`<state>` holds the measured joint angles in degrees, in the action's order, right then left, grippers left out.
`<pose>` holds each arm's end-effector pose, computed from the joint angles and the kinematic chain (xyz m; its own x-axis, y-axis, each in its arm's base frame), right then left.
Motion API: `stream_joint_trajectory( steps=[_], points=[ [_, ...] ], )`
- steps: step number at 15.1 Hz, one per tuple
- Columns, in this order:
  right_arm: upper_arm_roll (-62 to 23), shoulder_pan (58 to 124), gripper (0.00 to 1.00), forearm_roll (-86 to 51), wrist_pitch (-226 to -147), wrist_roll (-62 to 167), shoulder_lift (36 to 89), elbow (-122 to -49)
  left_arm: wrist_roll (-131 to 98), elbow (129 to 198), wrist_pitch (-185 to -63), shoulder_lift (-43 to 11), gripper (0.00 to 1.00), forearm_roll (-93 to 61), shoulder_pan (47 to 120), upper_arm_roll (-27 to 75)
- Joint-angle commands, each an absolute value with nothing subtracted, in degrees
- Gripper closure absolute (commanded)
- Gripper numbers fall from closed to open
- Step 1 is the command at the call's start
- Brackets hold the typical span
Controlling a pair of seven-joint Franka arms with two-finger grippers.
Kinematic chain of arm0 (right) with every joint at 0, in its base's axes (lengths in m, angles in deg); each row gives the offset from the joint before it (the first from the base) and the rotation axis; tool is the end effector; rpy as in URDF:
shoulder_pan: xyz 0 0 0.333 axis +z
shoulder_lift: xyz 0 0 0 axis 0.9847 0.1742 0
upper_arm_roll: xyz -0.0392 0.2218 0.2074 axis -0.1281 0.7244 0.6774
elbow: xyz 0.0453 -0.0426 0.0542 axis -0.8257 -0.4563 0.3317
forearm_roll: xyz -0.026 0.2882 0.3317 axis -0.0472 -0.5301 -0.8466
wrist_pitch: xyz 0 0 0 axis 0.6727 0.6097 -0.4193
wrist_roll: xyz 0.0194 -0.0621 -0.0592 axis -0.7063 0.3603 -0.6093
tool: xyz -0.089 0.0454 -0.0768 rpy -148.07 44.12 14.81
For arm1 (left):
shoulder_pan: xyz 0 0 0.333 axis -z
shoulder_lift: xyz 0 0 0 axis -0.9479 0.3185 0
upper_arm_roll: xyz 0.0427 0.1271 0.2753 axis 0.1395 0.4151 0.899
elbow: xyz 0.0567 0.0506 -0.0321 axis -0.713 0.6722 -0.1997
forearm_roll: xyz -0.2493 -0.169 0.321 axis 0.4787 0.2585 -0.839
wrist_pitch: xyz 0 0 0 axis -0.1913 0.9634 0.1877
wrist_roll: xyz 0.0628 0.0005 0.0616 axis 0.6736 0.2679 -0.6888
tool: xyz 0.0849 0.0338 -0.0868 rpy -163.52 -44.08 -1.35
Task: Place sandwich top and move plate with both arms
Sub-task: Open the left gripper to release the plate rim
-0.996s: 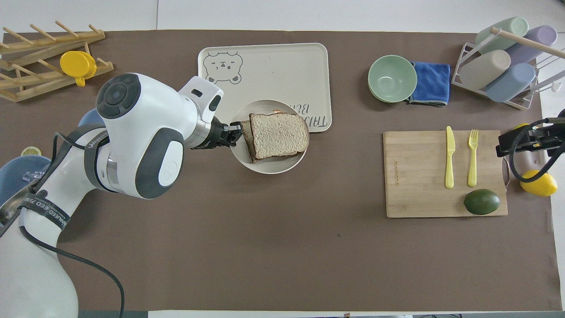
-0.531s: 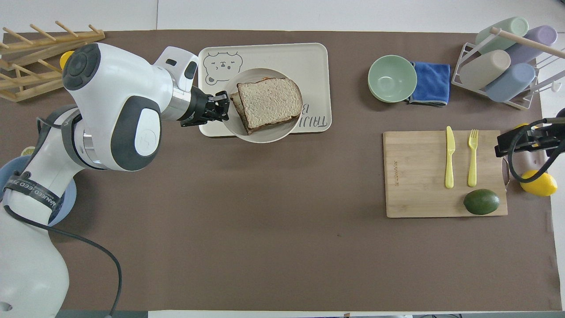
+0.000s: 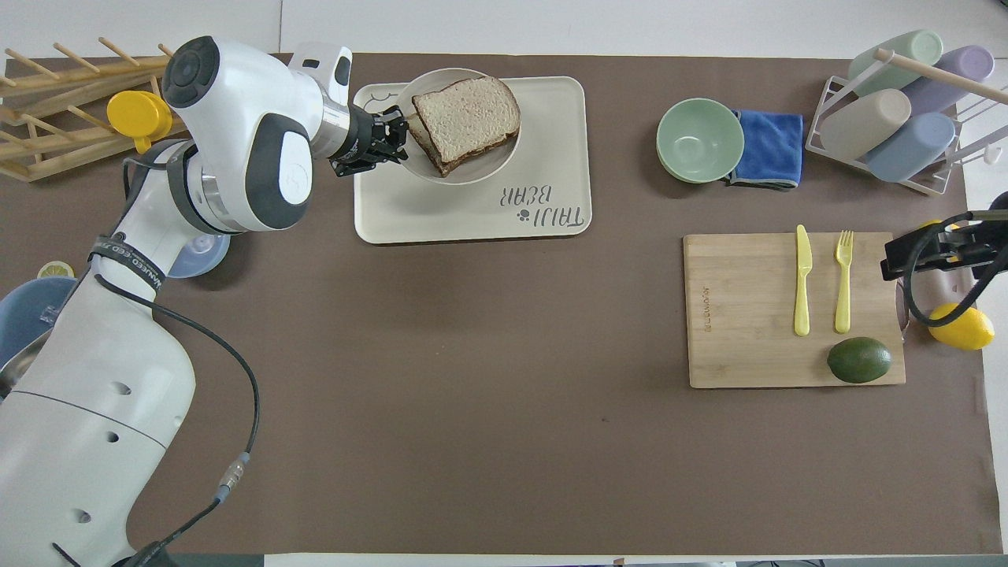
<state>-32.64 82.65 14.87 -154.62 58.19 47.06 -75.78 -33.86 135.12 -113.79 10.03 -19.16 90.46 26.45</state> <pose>0.5864 -0.0357 0.5596 0.9905 -0.0155 -0.1367 -0.0130 -0.9997 0.0191 0.7318 -0.2789 0.3095 0.9081 0.4146 -0.0589 0.4048 -0.8331 0.3770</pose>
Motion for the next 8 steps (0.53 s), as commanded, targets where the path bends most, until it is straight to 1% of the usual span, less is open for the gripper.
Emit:
stream_joint_trajectory(
  steps=[1,2,4,7,8],
  points=[
    [-32.34,82.17,0.00,14.39,-154.36,57.19,46.74,-76.12,-34.90,135.81,-117.84,10.95,1.00,-21.92,91.02,26.43],
    [-32.34,82.17,0.00,14.39,-154.36,57.19,46.74,-76.12,-34.90,140.27,-121.87,9.90,1.00,-22.29,91.64,26.52],
    [-32.34,82.17,0.00,14.39,-154.36,57.19,46.74,-76.12,-34.20,144.69,-124.10,8.14,1.00,-23.07,92.26,26.52],
    [-32.34,82.17,0.00,14.39,-154.36,57.19,46.74,-76.12,-34.02,145.06,-123.67,7.96,1.00,-23.61,92.26,26.43],
    [-32.34,82.17,0.00,14.39,-154.36,57.19,46.74,-76.12,-33.50,145.67,-123.49,7.61,0.59,-23.70,92.26,26.43]
  ],
)
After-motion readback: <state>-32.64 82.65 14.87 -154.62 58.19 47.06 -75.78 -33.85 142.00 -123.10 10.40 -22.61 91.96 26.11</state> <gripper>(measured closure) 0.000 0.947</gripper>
